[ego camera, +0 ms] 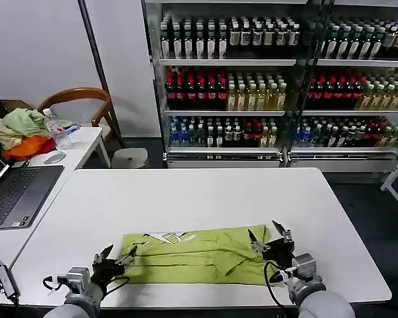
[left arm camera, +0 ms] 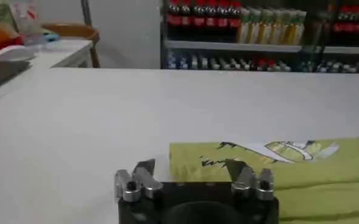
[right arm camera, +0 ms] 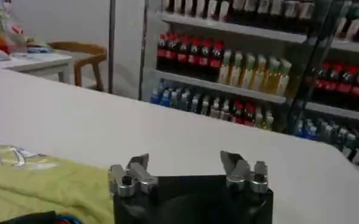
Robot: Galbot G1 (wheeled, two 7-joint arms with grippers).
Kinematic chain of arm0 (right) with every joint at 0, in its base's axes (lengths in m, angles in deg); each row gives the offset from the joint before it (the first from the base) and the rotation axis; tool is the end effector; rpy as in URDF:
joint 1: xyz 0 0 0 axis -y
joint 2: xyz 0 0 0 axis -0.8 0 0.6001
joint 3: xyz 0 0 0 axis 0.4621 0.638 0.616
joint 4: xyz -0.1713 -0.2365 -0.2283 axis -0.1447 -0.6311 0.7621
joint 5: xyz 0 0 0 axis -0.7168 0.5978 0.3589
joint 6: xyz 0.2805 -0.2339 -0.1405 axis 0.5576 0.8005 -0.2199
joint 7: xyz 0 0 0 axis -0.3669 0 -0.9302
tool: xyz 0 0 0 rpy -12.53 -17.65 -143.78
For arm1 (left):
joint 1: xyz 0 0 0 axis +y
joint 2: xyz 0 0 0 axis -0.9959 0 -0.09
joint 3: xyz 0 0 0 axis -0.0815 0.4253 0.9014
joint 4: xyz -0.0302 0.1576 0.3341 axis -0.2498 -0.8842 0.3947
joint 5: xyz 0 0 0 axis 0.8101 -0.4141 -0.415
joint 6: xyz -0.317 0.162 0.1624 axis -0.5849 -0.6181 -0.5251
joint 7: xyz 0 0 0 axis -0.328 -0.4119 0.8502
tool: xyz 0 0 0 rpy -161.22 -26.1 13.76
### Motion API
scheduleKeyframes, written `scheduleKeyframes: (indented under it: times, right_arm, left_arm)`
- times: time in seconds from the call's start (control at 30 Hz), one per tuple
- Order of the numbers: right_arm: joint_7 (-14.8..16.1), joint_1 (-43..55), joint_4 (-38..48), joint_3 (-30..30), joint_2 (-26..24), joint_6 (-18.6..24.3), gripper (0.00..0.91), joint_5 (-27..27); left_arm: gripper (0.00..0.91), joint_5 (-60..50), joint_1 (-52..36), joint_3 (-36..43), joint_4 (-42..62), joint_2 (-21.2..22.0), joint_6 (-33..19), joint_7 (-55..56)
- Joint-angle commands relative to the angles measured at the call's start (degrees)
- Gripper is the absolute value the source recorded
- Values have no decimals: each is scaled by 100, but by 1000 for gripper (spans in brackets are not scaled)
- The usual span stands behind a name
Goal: Fold and organize the clothes.
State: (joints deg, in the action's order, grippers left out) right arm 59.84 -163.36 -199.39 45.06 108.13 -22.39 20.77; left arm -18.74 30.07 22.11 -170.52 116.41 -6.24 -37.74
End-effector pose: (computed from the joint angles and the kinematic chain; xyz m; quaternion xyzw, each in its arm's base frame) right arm 0.2427 -0.0301 -0.2525 0.1089 -0.9772 0.0986 0.1531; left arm 0.2313 0.0683 -0.3060 -0.0268 -0.9665 0.0110 0.2550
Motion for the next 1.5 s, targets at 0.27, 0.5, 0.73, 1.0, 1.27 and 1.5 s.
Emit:
scheduleKeyframes:
  times: [0.27,0.5,0.73,1.0,1.27,1.5]
  right_arm:
    - [-4,-331,-159,-259,124,126,907,219]
    - [-13,-307,-129,-213,143,134,907,253]
    - [-23,-254,-74,-181,153,138,907,265]
    - [-89,-234,-86,-142,130,118,907,179]
    - [-97,-130,-40,-172,85,124,907,156]
    - [-106,46,56,-163,14,111,907,31]
  left_arm:
    - [907,-136,-310,756,209,211,-179,1215]
    - [40,-105,-335,832,285,245,-179,1248]
    - [50,-127,-302,909,197,237,-142,1147]
    - [40,-310,-444,794,242,209,-26,704]
    - [20,-729,-237,-164,138,131,489,-241]
    - [20,-687,264,-1882,209,28,679,-808]
